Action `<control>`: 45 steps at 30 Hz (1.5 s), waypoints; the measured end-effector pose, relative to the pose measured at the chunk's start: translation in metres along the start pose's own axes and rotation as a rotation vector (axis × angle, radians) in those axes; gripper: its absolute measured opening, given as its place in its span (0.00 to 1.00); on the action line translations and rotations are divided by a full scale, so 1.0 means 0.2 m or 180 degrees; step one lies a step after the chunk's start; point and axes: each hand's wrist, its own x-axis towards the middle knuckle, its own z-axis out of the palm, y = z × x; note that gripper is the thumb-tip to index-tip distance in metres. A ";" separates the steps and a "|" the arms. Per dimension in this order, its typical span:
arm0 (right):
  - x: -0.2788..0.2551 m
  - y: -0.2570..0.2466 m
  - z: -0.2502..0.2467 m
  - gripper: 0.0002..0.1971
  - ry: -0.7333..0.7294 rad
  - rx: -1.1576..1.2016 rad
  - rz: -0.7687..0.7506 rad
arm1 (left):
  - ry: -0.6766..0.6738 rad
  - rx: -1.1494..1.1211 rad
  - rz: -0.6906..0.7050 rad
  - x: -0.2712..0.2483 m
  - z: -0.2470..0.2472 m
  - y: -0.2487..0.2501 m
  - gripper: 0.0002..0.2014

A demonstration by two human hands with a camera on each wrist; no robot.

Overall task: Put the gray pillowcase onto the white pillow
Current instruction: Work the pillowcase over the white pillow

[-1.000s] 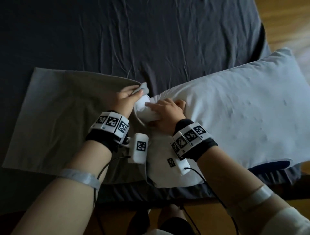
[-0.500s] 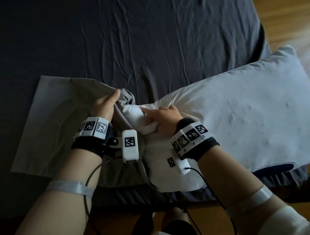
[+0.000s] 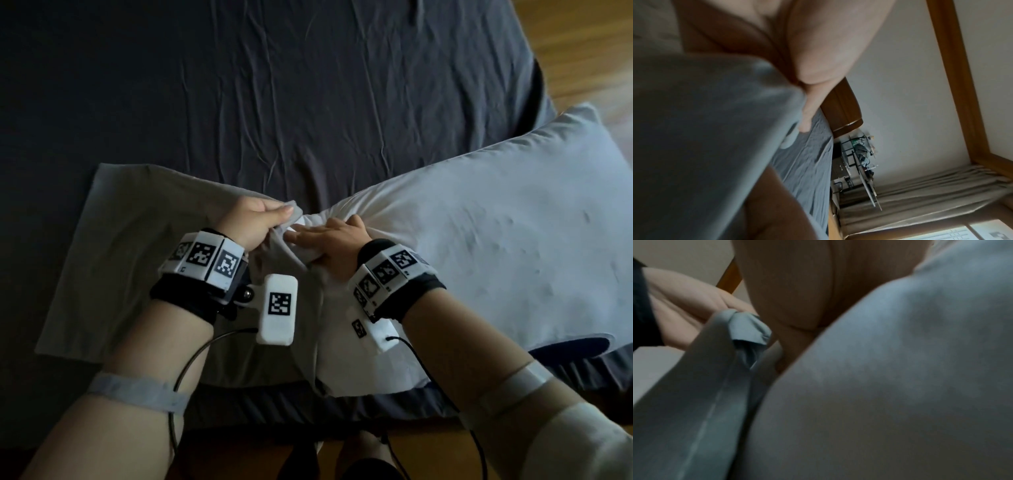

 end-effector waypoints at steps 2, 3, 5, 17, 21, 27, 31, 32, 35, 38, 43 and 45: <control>0.01 -0.01 -0.01 0.32 -0.0068 -0.0287 -0.0082 | 0.0041 -0.0101 -0.0057 0.01 0.04 -0.01 0.09; 0.01 -0.01 0.00 0.31 -0.0135 -0.0408 -0.0115 | 0.0120 -0.0214 -0.0102 0.02 0.05 -0.03 0.09; -0.01 0.02 0.02 0.30 -0.0109 -0.0389 -0.0152 | 0.0307 -0.0356 -0.0210 0.03 0.08 -0.03 0.16; -0.24 0.06 0.32 0.27 0.1891 0.1082 0.0634 | 0.0914 -0.0715 -0.0313 -0.05 0.21 -0.34 0.45; -0.42 0.00 0.55 0.13 0.2369 0.1296 0.0849 | 0.0811 -0.0998 -0.0799 -0.15 0.32 -0.51 0.45; -0.61 -0.09 0.91 0.10 0.2062 0.1928 0.1884 | 0.0470 -0.1046 -0.1038 -0.31 0.41 -0.75 0.28; -0.63 -0.11 1.03 0.16 0.2319 0.2048 0.2046 | 0.0414 -0.0710 -0.1159 -0.39 0.41 -0.87 0.15; -0.64 -0.11 1.05 0.18 0.2155 0.2144 0.2197 | 0.0356 -0.0612 -0.1139 -0.41 0.41 -0.90 0.15; -0.65 -0.09 1.08 0.26 0.1296 0.2887 0.2810 | 0.0277 -0.0483 -0.1074 -0.44 0.39 -0.95 0.21; -0.61 -0.12 1.11 0.22 0.0816 0.4001 0.3199 | 0.0061 -0.0406 -0.1245 -0.44 0.40 -1.00 0.13; -0.50 -0.20 1.02 0.08 0.2054 0.5368 0.3065 | -0.0052 -0.0274 -0.0959 -0.46 0.38 -1.05 0.12; -0.46 -0.22 0.96 0.04 0.2487 0.5745 0.2822 | 0.0042 -0.0161 -0.0846 -0.47 0.34 -1.04 0.06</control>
